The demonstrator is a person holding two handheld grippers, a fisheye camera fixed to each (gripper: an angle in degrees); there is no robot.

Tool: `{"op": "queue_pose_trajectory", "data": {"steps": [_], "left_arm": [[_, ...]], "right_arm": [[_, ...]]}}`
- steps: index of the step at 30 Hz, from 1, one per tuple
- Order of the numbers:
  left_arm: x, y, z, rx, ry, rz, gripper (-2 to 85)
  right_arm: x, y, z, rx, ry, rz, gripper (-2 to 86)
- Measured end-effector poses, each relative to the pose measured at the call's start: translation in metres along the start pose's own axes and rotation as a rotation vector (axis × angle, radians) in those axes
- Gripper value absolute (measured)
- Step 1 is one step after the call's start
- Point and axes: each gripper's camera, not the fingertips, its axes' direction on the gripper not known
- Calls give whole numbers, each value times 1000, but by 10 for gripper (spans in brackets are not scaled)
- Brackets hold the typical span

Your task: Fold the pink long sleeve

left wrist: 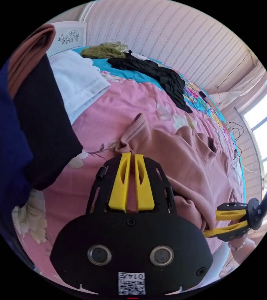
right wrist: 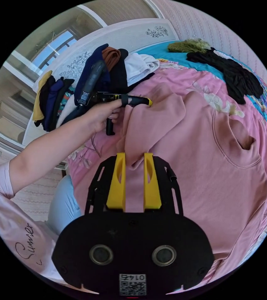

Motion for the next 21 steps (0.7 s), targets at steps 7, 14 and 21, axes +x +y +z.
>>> {"op": "queue_pose_trajectory", "data": {"steps": [7,14,21], "left_arm": [[-17,79,-127,393,6,106,-9],[-85,277,-265,620,-133,-73,-10],[-128,380,-233,361,-407,-323,-10]], "right_arm": [[-15,1,-24,146,66,-100,42],[-105,-22,1,136,-64,-485,58],[-114,-30,50,-99,13,-501,80]]}}
